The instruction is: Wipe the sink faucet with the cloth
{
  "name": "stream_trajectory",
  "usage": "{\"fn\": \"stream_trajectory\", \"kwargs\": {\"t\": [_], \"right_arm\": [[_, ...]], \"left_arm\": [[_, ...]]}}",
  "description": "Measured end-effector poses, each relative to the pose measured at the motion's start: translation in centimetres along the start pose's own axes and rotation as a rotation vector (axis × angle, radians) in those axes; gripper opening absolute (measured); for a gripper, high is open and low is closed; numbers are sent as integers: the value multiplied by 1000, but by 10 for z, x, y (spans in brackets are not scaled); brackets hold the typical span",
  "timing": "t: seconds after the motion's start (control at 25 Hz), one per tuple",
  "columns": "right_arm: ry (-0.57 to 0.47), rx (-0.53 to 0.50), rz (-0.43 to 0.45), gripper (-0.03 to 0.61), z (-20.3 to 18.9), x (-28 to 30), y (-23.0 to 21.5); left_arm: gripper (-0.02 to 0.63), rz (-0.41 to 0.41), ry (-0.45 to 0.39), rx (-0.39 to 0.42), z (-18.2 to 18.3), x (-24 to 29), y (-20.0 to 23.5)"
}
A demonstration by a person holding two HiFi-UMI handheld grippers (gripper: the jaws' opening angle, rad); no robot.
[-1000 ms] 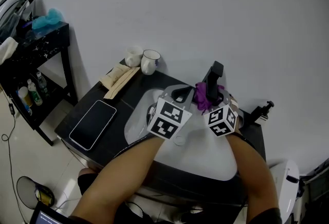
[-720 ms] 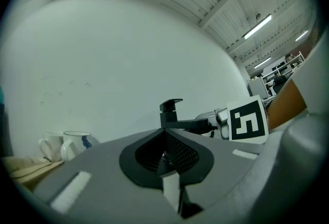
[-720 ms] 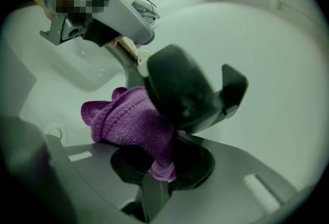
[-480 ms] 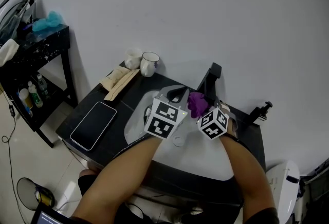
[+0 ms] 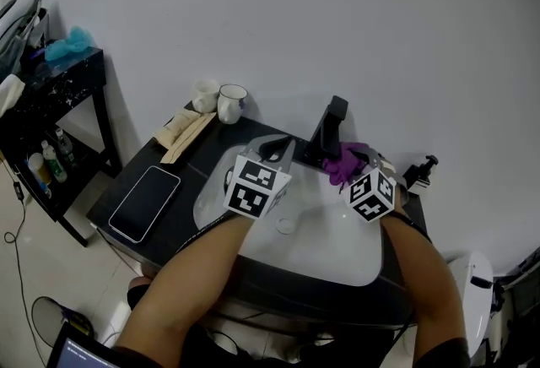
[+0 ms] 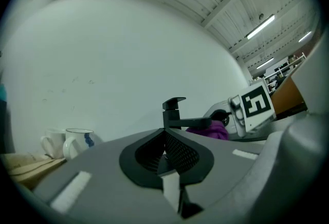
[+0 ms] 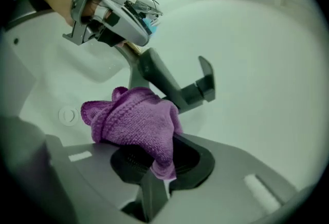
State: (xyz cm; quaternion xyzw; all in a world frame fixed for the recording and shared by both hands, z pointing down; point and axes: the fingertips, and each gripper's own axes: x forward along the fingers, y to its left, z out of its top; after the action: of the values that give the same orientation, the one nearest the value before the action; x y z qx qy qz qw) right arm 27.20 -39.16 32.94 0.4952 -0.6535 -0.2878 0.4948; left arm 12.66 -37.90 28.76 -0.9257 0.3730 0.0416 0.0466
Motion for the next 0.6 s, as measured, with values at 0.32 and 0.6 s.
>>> {"fn": "stream_trajectory", "kwargs": {"t": [0.32,0.6], "right_arm": [[7,42,-213,69,8,-29,-128],[-16,47,-219,69,29,-18,-146]], "left_arm": [[18,33,14,-14,-4,-4,10],[17,38,16,-18,-4,-3,12]]}}
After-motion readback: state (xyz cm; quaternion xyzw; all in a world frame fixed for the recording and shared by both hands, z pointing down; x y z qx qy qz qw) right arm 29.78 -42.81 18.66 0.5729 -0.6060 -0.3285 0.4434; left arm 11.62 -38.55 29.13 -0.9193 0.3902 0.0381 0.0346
